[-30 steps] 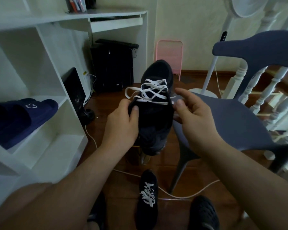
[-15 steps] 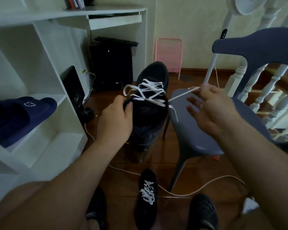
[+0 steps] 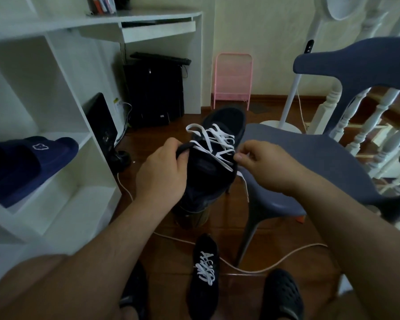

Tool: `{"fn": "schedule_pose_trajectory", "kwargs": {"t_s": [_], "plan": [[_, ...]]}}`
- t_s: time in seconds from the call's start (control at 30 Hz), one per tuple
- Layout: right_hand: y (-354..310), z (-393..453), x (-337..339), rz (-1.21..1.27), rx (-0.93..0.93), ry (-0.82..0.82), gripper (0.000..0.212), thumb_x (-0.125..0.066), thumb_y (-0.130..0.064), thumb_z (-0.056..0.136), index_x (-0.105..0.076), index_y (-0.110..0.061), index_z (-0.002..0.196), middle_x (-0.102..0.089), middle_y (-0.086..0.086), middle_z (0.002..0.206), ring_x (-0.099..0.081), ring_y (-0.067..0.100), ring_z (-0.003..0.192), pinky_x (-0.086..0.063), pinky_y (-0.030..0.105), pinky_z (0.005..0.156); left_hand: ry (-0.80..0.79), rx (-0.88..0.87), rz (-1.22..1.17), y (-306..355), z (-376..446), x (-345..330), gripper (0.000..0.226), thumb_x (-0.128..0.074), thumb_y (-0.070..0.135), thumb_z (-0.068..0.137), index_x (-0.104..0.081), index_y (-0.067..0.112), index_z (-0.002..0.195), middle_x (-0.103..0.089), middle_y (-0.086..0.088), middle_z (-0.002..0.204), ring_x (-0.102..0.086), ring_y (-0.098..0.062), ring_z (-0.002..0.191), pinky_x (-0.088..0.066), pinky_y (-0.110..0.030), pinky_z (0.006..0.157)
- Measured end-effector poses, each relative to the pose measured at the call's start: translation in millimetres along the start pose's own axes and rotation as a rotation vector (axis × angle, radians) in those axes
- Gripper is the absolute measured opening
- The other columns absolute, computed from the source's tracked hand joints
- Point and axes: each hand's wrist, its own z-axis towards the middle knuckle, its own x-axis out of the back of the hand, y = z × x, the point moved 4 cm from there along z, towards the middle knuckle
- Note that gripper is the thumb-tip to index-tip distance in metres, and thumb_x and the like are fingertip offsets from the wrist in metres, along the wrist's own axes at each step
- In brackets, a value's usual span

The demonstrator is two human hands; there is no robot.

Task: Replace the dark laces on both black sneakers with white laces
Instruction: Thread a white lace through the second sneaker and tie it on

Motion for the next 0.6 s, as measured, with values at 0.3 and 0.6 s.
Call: {"fn": "schedule_pose_trajectory", "kwargs": {"t_s": [0.3, 0.6], "plan": [[43, 4, 3, -0.231, -0.064, -0.259, 0.011, -0.059, -0.031, 0.103, -0.065, -0.031, 0.094, -0.064, -0.003, 0.096, -0.060, 0.014, 0.091, -0.045, 0.030, 0.076, 0.081, 0.038, 0.053, -3, 5, 12, 0.021, -0.043, 0.041, 0.110, -0.058, 0.027, 0.116, -0.051, 0.017, 0.087, -0.050, -0.011, 0.078, -0.031, -0.028, 0.054], [19, 0, -8, 0.354, 0.029, -0.121, 0.015, -0.056, -0.027, 0.105, -0.070, -0.032, 0.101, -0.069, -0.020, 0.083, -0.064, -0.002, 0.079, -0.049, 0.021, 0.076, 0.006, 0.036, 0.055, 0, 2, 6, 0.014, -0.043, 0.047, 0.110, -0.044, 0.033, 0.109, -0.051, 0.015, 0.078, -0.047, -0.008, 0.065, -0.030, -0.029, 0.051]]}}
